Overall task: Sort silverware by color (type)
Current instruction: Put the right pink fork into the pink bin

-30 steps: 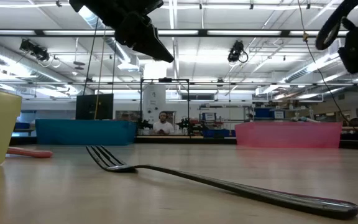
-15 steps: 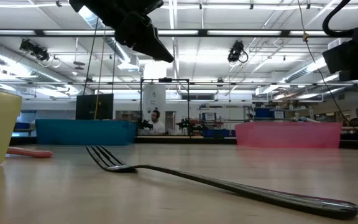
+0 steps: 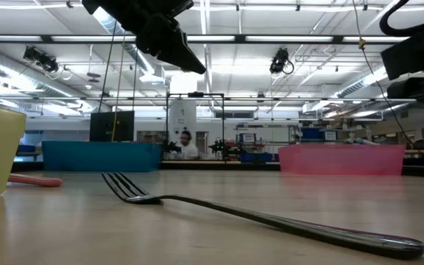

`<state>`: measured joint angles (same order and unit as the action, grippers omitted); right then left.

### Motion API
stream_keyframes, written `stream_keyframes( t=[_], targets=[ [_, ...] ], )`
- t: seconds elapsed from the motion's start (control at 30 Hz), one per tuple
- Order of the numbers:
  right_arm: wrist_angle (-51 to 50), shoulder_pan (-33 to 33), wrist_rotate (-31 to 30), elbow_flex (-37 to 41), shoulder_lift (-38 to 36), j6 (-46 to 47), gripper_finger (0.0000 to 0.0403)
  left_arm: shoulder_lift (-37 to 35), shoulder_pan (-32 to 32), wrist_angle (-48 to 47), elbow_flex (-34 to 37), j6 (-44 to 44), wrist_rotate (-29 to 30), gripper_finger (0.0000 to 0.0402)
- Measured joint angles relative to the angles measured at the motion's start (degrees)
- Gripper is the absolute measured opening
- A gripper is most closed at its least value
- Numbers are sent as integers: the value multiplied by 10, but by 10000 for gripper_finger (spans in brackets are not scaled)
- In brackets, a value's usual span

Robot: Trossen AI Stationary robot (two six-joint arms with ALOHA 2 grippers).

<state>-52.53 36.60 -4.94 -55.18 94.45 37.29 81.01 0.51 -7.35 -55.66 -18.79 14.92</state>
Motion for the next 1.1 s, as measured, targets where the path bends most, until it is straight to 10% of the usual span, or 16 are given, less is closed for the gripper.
stream_keyframes(
  t=[1.1],
  targets=[
    [31, 35, -21, 45, 1, -139, 93, 0, 0, 0, 0, 0, 0, 102]
  ],
)
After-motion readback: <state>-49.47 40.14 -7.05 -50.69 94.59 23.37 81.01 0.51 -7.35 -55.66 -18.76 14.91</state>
